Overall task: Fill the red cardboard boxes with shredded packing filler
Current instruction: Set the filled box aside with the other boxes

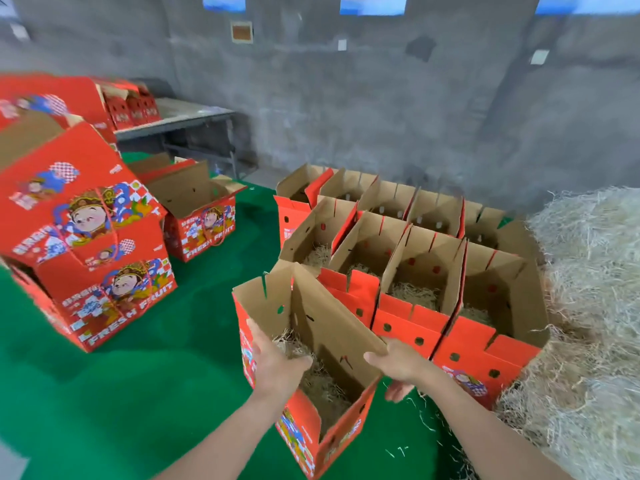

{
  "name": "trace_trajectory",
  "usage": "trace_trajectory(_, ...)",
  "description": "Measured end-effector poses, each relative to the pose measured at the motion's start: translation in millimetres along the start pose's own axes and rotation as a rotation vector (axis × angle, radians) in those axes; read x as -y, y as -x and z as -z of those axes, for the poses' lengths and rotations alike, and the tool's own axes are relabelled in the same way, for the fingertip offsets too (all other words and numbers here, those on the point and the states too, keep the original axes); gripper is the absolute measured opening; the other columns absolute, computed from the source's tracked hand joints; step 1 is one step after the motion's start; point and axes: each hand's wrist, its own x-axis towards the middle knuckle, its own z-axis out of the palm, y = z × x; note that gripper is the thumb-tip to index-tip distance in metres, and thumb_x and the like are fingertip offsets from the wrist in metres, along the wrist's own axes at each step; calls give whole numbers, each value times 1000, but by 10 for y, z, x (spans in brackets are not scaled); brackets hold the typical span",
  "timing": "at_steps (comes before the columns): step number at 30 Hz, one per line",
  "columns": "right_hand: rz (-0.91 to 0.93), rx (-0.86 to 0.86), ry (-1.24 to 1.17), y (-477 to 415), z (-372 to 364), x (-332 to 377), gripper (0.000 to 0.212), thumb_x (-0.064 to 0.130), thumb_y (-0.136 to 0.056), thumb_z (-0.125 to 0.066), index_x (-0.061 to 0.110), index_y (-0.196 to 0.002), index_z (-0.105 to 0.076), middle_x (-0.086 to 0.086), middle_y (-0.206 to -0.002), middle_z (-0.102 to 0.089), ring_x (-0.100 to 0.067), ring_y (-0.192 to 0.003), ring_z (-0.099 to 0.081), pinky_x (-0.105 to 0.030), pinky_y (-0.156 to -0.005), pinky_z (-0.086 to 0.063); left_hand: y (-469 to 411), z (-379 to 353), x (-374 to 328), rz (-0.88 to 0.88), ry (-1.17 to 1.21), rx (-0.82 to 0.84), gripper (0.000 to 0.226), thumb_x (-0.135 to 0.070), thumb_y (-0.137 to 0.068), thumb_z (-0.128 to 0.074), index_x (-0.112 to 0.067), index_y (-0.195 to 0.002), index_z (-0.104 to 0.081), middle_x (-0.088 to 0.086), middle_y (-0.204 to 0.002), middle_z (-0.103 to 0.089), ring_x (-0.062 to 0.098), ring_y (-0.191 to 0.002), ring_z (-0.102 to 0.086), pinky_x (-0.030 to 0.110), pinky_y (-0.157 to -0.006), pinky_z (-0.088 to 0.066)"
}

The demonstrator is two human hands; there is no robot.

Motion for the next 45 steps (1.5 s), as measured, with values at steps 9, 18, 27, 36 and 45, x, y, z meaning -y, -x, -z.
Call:
trace_trajectory(9,151,-8,-342,21,-256,193,44,21,-97,-45,15,-139,-35,-9,-137,-44,-32,-77,-69,-39,-69,-58,292,-16,-96,170,171,-167,83,14,-85,-28,-29,-150,-1,-4,-153,-19,24,-136,-28,39,-112,-22)
trace_trajectory(18,364,-145,-826,293,256,768,13,6,-95,-47,11,-106,-52,-14,-106,-60,-25,-71,-68,-31,-48,-54,380,-62,-1245,-399,-5,-258,90,-3,-78,-57,-36,-148,-12,-2,-154,-17,23,-140,-16,46,-114,-20)
trace_trajectory(27,591,-272,-1278,454,874,938,30,4,-97,-40,5,-126,-47,-24,-107,-65,-38,-86,-67,-50,-77,-54,327,-517,-2219,-779,-207,-102,82,-9,-81,-59,-31,-147,-18,-7,-155,-11,11,-143,-8,44,-116,-15)
trace_trajectory(36,599,-807,-1126,428,2203,779,44,8,-99,-35,32,-135,-43,-2,-133,-46,-31,-88,-68,-33,-68,-59,-438,-1388,-2973,-766,-172,201,79,-6,-84,-54,-44,-145,-20,5,-140,-40,20,-112,-51,28,-95,-44)
trace_trajectory(45,391,-1163,-778,101,3431,271,53,3,-98,-30,35,-139,-39,4,-106,-52,-17,-55,-66,-43,-64,-58,-1154,-2710,-3308,-534,-50,614,70,-3,-96,-42,-43,-146,-12,-6,-154,-22,21,-130,-42,37,-89,-51)
